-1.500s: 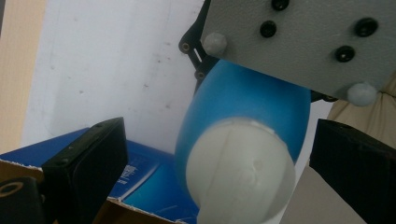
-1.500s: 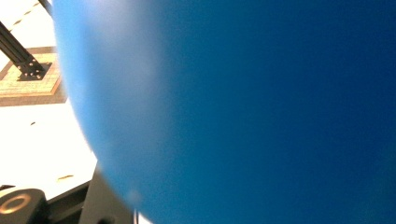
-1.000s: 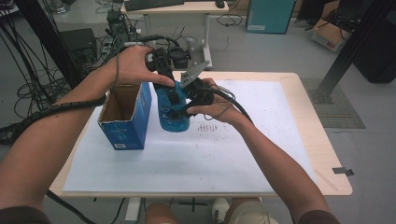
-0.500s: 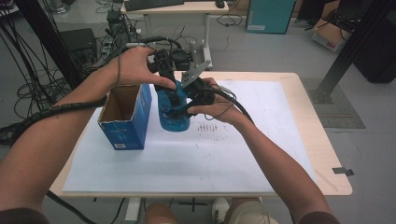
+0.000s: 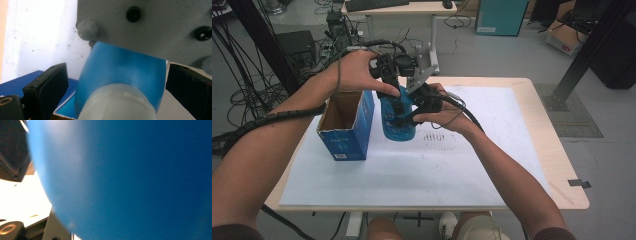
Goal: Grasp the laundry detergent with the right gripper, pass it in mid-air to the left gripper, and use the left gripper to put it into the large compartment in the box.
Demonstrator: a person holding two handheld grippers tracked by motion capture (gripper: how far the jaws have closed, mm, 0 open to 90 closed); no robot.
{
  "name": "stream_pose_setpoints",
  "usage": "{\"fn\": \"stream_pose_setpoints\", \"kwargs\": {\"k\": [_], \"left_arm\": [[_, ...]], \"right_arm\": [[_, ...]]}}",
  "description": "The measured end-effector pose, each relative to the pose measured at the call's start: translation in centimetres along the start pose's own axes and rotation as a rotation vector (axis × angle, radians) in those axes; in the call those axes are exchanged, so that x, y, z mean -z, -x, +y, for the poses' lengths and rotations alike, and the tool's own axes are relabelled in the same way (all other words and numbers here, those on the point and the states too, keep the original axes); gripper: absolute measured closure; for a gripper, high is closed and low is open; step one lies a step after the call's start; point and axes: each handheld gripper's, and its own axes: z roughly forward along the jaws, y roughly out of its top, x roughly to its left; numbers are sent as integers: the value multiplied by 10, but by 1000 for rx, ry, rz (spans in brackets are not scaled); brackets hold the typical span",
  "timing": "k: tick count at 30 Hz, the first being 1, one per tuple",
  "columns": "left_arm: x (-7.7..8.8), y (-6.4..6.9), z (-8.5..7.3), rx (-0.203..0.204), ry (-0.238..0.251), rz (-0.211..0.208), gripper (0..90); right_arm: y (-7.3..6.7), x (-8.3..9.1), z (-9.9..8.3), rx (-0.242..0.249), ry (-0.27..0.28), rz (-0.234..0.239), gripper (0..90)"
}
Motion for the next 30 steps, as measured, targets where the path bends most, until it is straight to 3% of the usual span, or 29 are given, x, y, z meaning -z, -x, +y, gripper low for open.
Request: {"fn": "stream_pose_setpoints", "kwargs": {"k": [4, 10, 11, 12, 13, 14, 19, 23, 30], "left_arm": [[0, 0, 0, 5, 3, -12, 48], [1, 1, -1, -7, 1, -5, 48], [1, 1, -1, -2, 3, -10, 49], [1, 1, -2, -3, 5, -2, 48], [1, 1, -2, -1, 5, -3, 48], [2, 1, -2, 2, 5, -7, 48], [3, 1, -2, -4, 2, 1, 48], [3, 1, -1, -5, 12, 3, 48], [5, 2, -1, 2, 13, 4, 49]], "right_arm": [[1, 0, 1, 16, 10, -5, 438], [-4, 3, 2, -48, -36, 9, 438], [-4, 2, 2, -42, -33, 9, 437], [1, -1, 2, 23, 9, -12, 437], [3, -2, 2, 42, 20, -19, 437], [0, 0, 2, 4, 1, -4, 437], [1, -1, 3, 27, 12, -8, 437], [-2, 0, 3, -6, -6, 1, 437], [0, 0, 3, 20, -1, -11, 437]]}}
